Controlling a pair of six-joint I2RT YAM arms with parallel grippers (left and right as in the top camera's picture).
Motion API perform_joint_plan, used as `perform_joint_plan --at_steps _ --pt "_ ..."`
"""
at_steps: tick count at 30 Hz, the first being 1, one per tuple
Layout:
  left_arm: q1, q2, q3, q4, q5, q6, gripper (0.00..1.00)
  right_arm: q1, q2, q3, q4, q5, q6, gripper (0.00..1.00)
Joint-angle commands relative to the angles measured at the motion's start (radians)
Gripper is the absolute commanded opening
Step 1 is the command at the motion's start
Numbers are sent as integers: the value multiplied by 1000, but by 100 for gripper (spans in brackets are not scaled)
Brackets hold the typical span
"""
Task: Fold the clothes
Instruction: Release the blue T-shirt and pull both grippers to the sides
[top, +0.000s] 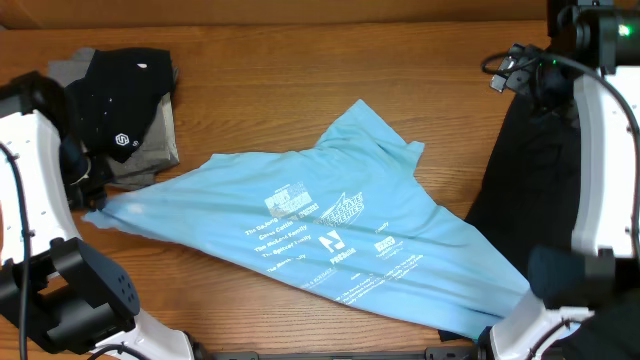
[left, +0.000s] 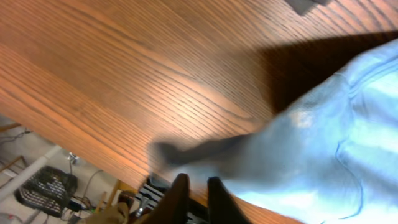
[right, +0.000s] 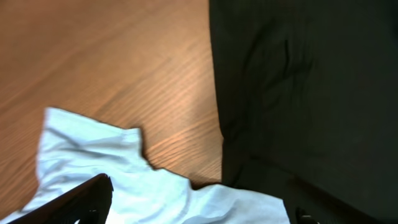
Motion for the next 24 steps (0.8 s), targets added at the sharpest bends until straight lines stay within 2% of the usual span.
perform_joint_plan --at_steps 1,4,8,11,14,17,18,24 --pt "7 -7 6 3 -14 -16 23 -52 73 -3 -14 -73 -39 87" --pt "10 -25 15 7 -20 -16 25 -90 150 -20 -22 -156 -111 81" --pt "34 -73 53 9 -15 -18 23 -131 198 -117 -15 -183 -112 79" --pt "49 -119 74 15 23 -11 31 -155 200 -238 16 -188 -113 78" --pt "45 -159 74 42 140 59 40 -167 200 -359 57 -192 -112 77" --pt "24 -180 74 64 254 134 40 -171 200 -493 128 -209 -111 72" --pt "16 -184 74 72 278 151 40 -171 200 -531 154 -217 -110 70" --pt "-64 -185 74 97 330 201 40 -172 200 -723 338 -220 -55 39"
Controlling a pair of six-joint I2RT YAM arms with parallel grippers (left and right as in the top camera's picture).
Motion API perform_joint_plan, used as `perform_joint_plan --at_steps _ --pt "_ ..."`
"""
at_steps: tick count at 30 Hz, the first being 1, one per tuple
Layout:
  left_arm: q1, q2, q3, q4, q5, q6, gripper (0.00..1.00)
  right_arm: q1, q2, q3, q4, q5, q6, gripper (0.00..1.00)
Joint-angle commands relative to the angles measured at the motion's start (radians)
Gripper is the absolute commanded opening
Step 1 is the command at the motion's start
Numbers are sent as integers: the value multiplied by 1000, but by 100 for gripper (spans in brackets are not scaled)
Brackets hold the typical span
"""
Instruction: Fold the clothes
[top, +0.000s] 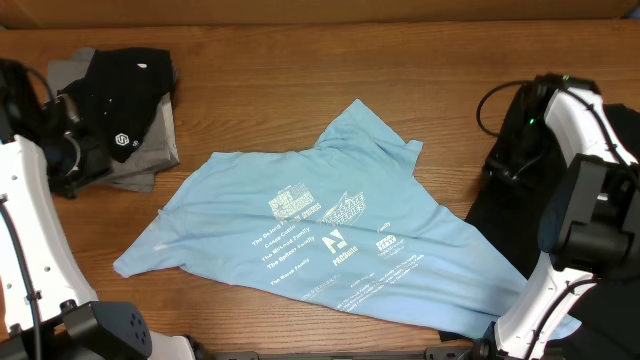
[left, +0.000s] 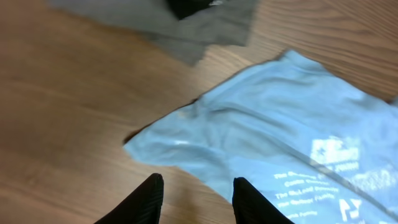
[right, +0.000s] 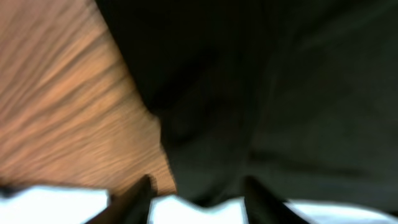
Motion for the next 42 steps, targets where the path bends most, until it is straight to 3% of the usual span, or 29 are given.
perform_joint_plan --at_steps 1,5,7,10,19,23,27,29,32,37,42 --pt "-51 -3 19 10 70 65 39 -4 -2 -81 63 -13 49 38" --pt "-113 -3 19 16 67 68 40 -5 -2 -185 163 16 97 27" --pt "-138 -3 19 22 67 68 40 -17 -2 -227 192 145 171 15" --pt "-165 -3 19 26 67 68 40 -80 -2 -235 198 355 283 6" --pt "-204 -3 19 20 67 68 40 -487 -3 -114 259 444 335 5" --pt "-209 -3 19 22 67 68 41 -638 -3 3 262 385 244 5" --pt "-209 -3 19 23 67 68 41 -726 -3 138 241 178 149 8" --pt "-209 -3 19 26 67 68 42 -737 -3 193 235 61 88 25" --pt "-209 -3 19 27 68 68 43 -728 -3 280 193 -37 34 33" --pt "-210 -3 19 28 68 68 45 -657 -8 352 140 -194 -41 38" --pt "-210 -3 19 28 68 68 47 -531 -6 329 -57 -161 -35 38"
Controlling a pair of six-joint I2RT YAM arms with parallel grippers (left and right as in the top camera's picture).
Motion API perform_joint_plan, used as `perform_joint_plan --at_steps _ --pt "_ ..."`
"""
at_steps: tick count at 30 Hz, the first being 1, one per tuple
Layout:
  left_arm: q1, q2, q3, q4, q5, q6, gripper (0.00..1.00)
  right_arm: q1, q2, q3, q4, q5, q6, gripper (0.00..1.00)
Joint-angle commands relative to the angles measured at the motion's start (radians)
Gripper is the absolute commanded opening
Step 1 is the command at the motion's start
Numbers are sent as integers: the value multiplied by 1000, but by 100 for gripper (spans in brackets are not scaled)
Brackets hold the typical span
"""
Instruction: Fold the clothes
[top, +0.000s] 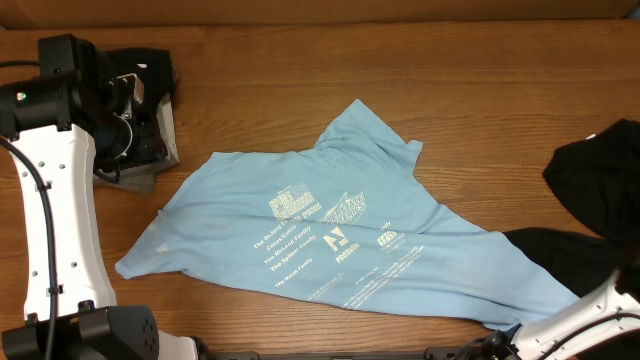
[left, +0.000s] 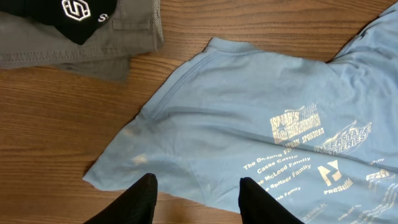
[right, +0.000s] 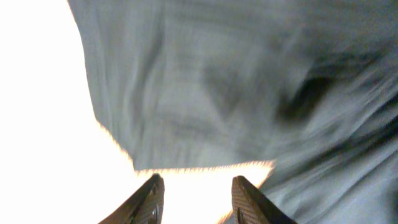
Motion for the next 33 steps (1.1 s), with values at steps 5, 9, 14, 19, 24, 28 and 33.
perform_joint_plan --at_steps 5,9,14,19,24,28,33 --pt "-8 -3 19 4 12 23 48 165 -6 -111 -109 141 43 38" --pt "-8 -3 19 4 11 23 50 170 -6 -269 -76 159 81 38" --pt "-8 -3 19 8 11 23 51 127 -6 -457 20 182 96 38" --pt "-8 -3 19 15 11 23 52 38 -6 -560 130 375 221 38" --pt "-8 -3 19 14 11 23 53 -108 -6 -478 200 453 269 37" --pt "-8 -3 19 15 12 23 54 -192 -7 -338 179 426 267 37" --pt "-8 -3 19 15 12 23 55 -226 -7 -150 102 370 264 34"
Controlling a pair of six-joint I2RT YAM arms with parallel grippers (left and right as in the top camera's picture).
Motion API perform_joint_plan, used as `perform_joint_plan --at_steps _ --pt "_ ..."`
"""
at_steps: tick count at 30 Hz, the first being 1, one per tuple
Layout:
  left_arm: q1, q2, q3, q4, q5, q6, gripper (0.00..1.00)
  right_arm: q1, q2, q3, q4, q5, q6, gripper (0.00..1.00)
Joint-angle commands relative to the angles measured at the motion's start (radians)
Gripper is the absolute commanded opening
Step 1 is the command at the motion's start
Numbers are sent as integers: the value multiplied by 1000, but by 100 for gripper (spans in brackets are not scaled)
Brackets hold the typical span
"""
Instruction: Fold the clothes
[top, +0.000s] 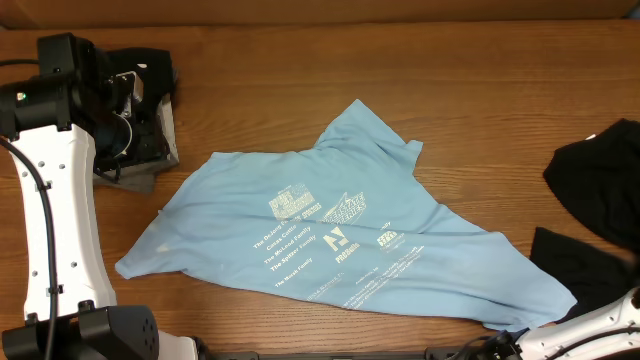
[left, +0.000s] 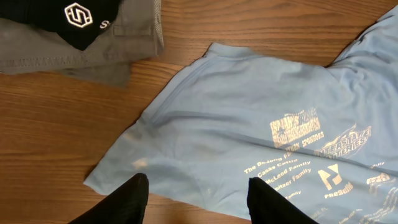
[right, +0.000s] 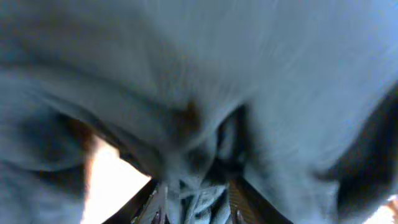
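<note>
A light blue printed T-shirt (top: 330, 235) lies spread and rumpled on the wooden table (top: 300, 60), also seen in the left wrist view (left: 249, 118). My left gripper (left: 199, 202) hangs open high above its left sleeve, holding nothing. A black garment (top: 600, 170) hangs bunched at the right edge, with a lower part (top: 585, 270) on the table beside the shirt's hem. My right gripper (right: 193, 202) is shut on this dark cloth (right: 249, 74), which fills its view. The right gripper itself is outside the overhead frame.
A folded pile sits at the back left: grey cloth (top: 160, 145) with a black logo garment (top: 150, 70) on top, partly under my left arm (top: 60, 170). The same pile shows in the left wrist view (left: 68, 43).
The black garment's lower part has shifted right, uncovering more of the blue shirt's right hem. Cloth now bunches between the right fingers. The left arm has barely moved.
First my left gripper was shut on the blue shirt's left corner and the right was open over the black garment. Then the left had let go and risen, while the right was down on the black cloth. Later the black garment hung at the right edge.
</note>
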Motion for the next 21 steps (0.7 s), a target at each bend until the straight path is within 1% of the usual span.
perform_joint_plan --at_steps 1,4,7,9,13,17,21 --pt "-8 -3 19 0 12 23 56 7 -3 144 -23 -22 16 33" --pt "-8 -3 19 0 11 23 56 9 -4 299 -73 -81 -7 33" --pt "-8 -3 19 0 12 23 57 24 -4 412 -138 -269 -114 44" --pt "-8 -3 19 0 12 23 57 47 -4 442 -218 -341 -148 47" --pt "-8 -3 19 3 12 23 59 121 -4 392 -324 -351 -207 47" --pt "-8 -3 19 16 12 23 61 223 -4 290 -332 -436 -291 47" --pt "-8 -3 19 13 12 23 61 330 -4 175 -311 -392 -302 48"
